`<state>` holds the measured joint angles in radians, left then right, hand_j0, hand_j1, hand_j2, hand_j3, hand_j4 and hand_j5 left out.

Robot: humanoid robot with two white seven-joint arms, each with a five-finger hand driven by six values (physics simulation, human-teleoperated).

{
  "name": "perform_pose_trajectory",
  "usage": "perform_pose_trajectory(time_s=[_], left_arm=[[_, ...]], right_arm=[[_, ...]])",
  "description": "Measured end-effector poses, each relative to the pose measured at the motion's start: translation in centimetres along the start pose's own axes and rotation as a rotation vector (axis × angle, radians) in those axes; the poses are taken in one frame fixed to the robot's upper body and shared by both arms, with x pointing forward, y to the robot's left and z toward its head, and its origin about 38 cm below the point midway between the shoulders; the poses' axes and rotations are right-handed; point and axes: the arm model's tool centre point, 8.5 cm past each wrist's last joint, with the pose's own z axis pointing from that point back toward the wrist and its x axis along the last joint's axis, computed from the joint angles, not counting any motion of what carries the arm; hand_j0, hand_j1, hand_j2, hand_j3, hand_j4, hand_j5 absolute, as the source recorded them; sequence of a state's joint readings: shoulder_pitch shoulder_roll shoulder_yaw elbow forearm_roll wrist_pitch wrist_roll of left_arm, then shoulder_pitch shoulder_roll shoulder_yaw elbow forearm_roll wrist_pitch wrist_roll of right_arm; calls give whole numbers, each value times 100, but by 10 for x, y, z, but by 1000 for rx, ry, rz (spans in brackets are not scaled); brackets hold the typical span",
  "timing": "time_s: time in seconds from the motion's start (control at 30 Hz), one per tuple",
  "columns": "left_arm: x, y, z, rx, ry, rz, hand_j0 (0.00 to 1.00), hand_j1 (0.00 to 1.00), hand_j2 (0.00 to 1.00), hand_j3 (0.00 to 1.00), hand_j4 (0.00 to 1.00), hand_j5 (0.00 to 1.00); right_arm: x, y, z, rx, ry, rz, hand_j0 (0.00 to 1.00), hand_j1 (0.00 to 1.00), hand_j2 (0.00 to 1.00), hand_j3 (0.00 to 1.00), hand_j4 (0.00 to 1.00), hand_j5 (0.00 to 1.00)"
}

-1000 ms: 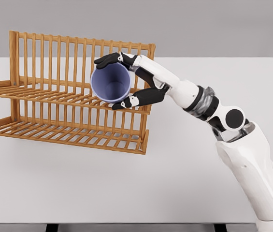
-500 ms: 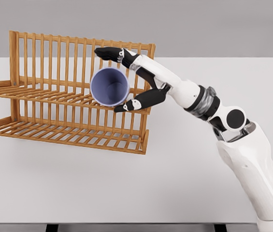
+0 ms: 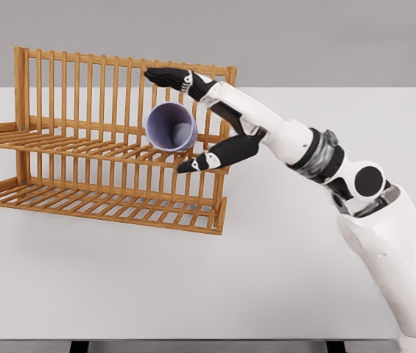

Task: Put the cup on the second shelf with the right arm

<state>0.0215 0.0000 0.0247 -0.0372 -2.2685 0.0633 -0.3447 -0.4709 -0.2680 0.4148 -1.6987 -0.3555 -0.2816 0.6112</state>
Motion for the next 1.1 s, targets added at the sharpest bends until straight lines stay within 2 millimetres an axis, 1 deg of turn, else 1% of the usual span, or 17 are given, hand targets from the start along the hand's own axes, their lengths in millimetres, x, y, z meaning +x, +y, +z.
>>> perform_pose_trajectory(time_s=[0.1, 0.27, 0.4, 0.43, 0.53, 0.63, 0.7, 0.8, 1.0, 1.1], left_arm=[[0, 0, 0, 0, 0, 0, 100, 100, 100, 100, 100, 100], [0, 0, 0, 0, 0, 0, 100, 100, 100, 100, 100, 100], [0, 0, 0, 0, 0, 0, 100, 100, 100, 100, 100, 100], [0, 0, 0, 0, 0, 0, 100, 100, 100, 100, 100, 100], [0, 0, 0, 0, 0, 0, 100, 100, 100, 100, 100, 100], [0, 0, 0, 0, 0, 0, 100, 100, 100, 100, 100, 100], [0, 0, 0, 0, 0, 0, 100, 100, 100, 100, 100, 100], [0, 0, 0, 0, 0, 0, 100, 100, 100, 100, 100, 100], [0, 0, 0, 0, 0, 0, 100, 100, 100, 100, 100, 100], [0, 0, 0, 0, 0, 0, 100, 100, 100, 100, 100, 100]], right_arm=[[6, -6, 8, 2, 2, 5, 100, 100, 100, 100, 100, 100], [17, -25, 35, -12, 22, 4, 100, 100, 100, 100, 100, 100], [15, -34, 76, -38, 104, -11, 100, 100, 100, 100, 100, 100], [12, -33, 91, -55, 133, -22, 100, 100, 100, 100, 100, 100], [15, -42, 127, -83, 213, -11, 100, 100, 100, 100, 100, 100], [20, -50, 150, -103, 268, 8, 100, 100, 100, 100, 100, 100], [24, -56, 156, -108, 284, 23, 100, 100, 100, 100, 100, 100], [27, -60, 160, -111, 294, 36, 100, 100, 100, 100, 100, 100], [26, -59, 172, -113, 331, 33, 100, 100, 100, 100, 100, 100], [27, -60, 175, -116, 337, 35, 100, 100, 100, 100, 100, 100]])
